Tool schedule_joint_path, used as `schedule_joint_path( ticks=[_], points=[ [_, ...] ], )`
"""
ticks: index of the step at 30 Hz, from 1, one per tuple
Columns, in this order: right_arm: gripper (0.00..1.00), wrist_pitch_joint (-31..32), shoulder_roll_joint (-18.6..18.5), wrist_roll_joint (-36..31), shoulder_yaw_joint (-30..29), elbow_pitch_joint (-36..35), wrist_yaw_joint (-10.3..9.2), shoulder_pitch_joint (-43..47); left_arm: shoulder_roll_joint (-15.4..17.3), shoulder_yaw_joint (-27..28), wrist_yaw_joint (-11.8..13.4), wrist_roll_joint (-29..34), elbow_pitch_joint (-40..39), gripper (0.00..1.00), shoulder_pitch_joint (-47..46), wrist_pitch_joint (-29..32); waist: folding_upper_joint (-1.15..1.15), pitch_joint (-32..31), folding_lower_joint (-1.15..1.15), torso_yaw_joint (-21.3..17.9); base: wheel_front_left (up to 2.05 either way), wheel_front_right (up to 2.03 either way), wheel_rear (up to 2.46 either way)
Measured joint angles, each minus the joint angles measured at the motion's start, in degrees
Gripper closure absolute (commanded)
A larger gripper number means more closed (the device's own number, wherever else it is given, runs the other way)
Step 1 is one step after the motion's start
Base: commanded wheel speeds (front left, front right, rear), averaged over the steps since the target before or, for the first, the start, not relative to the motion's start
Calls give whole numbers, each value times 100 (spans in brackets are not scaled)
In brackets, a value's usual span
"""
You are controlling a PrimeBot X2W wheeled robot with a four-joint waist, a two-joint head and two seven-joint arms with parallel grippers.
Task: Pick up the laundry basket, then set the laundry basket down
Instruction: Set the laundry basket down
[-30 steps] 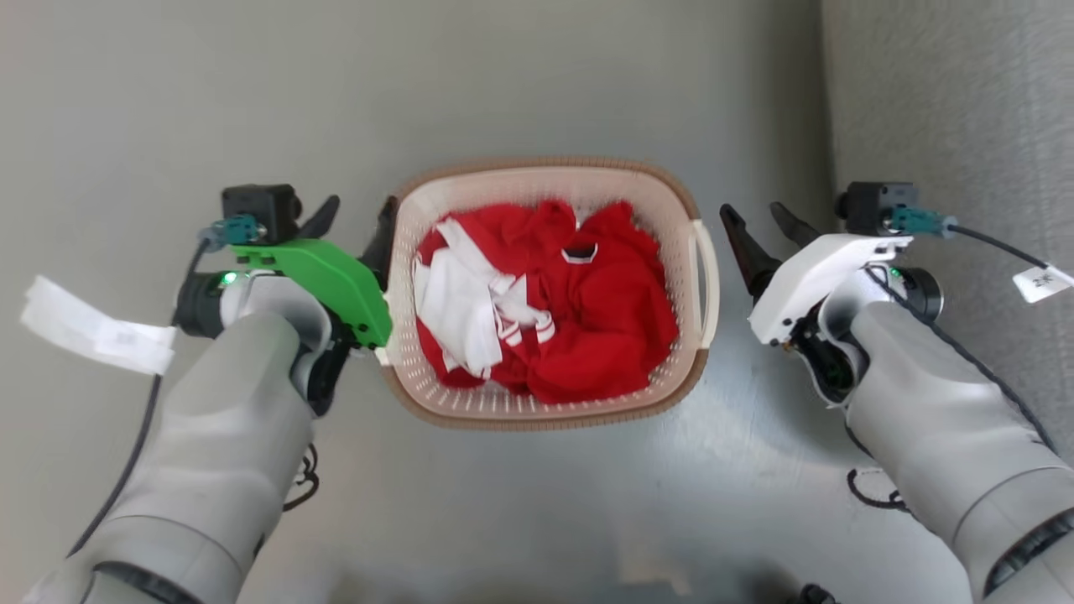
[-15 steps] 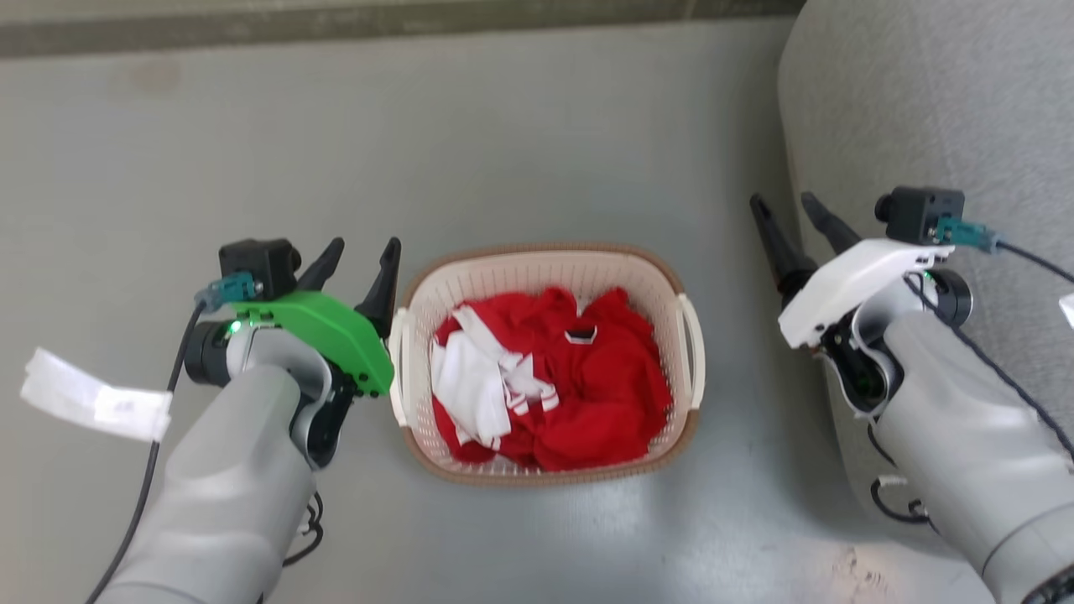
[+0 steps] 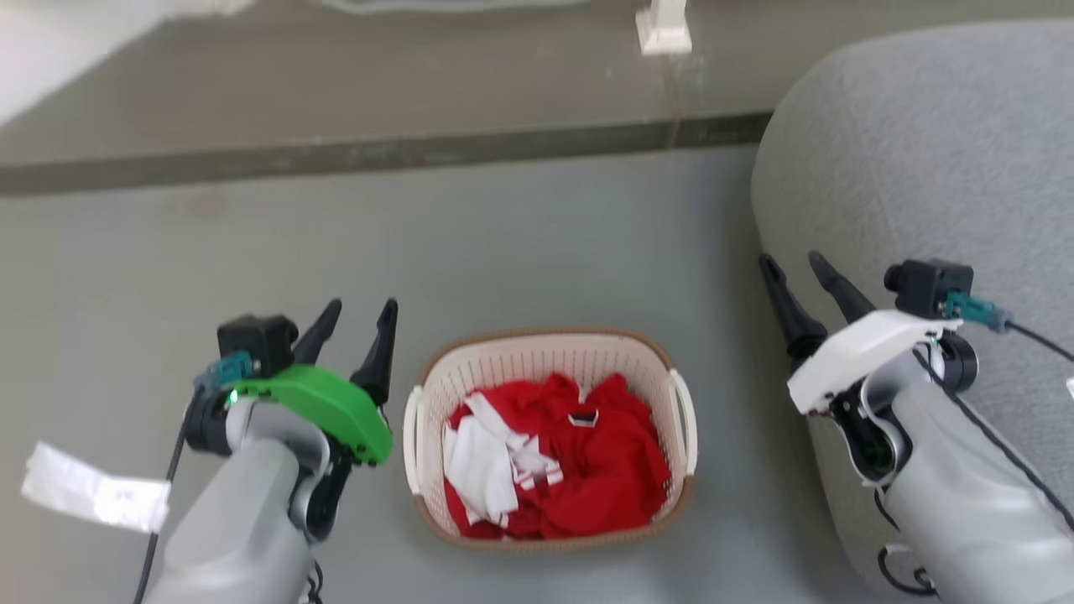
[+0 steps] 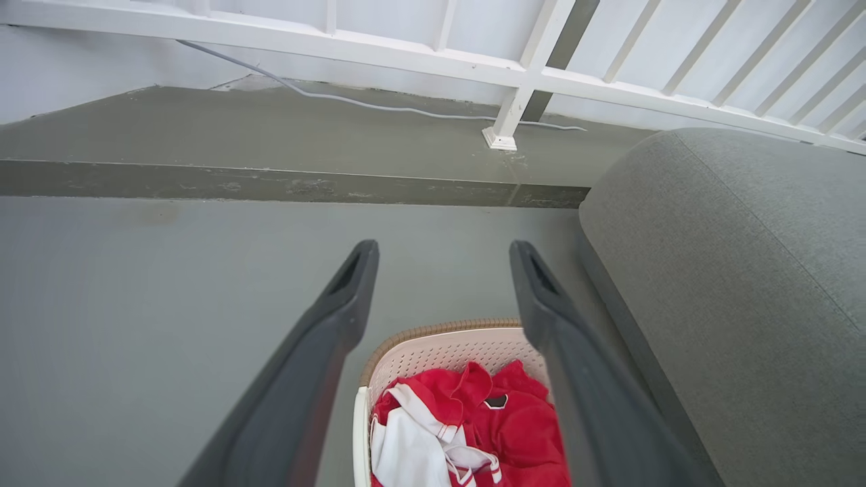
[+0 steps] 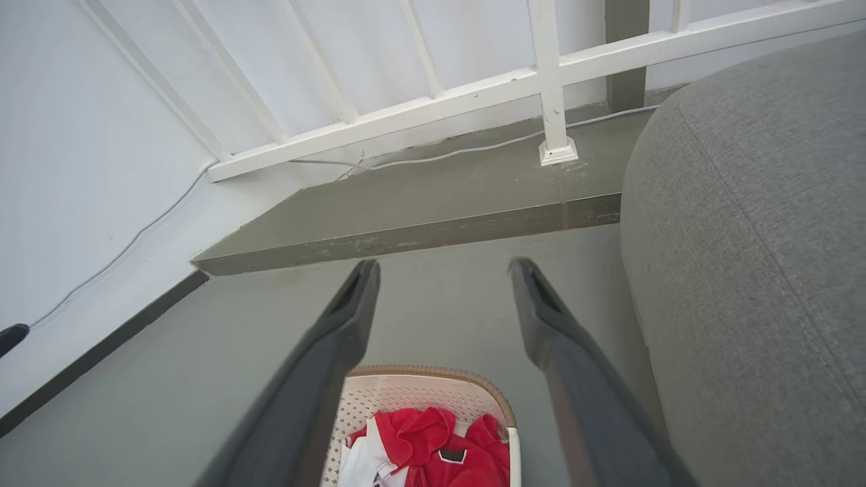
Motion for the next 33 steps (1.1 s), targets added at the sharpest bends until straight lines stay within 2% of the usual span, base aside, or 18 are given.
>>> schedule_joint_path(
  ticks=[9,14,22,33],
  points=[
    [0,0,37,-460,-423,-704,-107,571,30,505,202,356,-750,0,648,0,0,-626,0,-4,0,0,0],
    [0,0,56,-682,-698,-1136,-230,820,33,776,302,561,-1223,0,935,0,0,-832,0,-2,0,0,0],
    [0,-1,75,-1054,-1047,-1691,-296,1251,20,1152,366,755,-1864,0,1336,0,0,-898,0,-4,0,0,0],
    [0,-1,210,-1406,-1281,-2046,-287,1660,-3,1422,379,1105,-2320,0,1820,0,0,-867,0,-43,0,0,0]
  ],
)
